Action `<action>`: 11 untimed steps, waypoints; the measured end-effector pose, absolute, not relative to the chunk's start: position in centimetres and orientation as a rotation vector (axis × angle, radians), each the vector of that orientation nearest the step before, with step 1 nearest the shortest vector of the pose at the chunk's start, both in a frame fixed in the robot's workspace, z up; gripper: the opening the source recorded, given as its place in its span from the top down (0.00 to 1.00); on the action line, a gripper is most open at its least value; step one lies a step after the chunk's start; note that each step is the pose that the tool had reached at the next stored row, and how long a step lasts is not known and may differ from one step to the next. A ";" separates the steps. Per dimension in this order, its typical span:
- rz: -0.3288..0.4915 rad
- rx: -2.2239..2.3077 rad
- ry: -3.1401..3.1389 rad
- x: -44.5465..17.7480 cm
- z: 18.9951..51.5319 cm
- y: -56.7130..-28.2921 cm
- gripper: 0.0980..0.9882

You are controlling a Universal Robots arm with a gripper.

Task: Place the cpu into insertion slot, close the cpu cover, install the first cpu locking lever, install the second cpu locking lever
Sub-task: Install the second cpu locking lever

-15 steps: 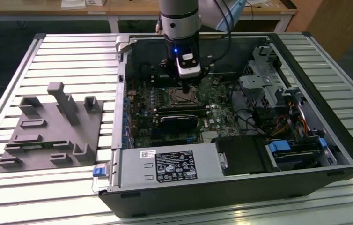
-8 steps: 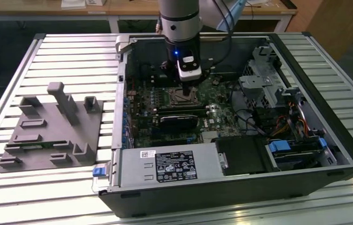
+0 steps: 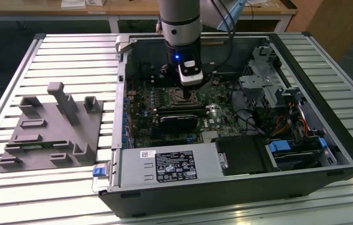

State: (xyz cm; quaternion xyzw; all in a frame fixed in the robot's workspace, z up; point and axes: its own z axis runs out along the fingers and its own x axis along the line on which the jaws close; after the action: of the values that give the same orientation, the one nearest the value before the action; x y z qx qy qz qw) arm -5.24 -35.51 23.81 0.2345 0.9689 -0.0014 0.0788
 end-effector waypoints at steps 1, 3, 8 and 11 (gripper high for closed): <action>-0.003 0.692 2.903 -5.2 23.8 -35.6 0.99; -0.001 0.667 2.908 -5.3 23.7 -35.6 0.99; 0.003 0.603 2.924 -5.4 23.4 -35.6 0.99; 0.004 0.596 2.925 -5.8 23.4 -35.6 0.99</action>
State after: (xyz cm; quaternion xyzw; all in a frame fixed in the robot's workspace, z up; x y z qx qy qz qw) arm -5.85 -35.64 23.39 0.1992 0.9768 0.0012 0.0781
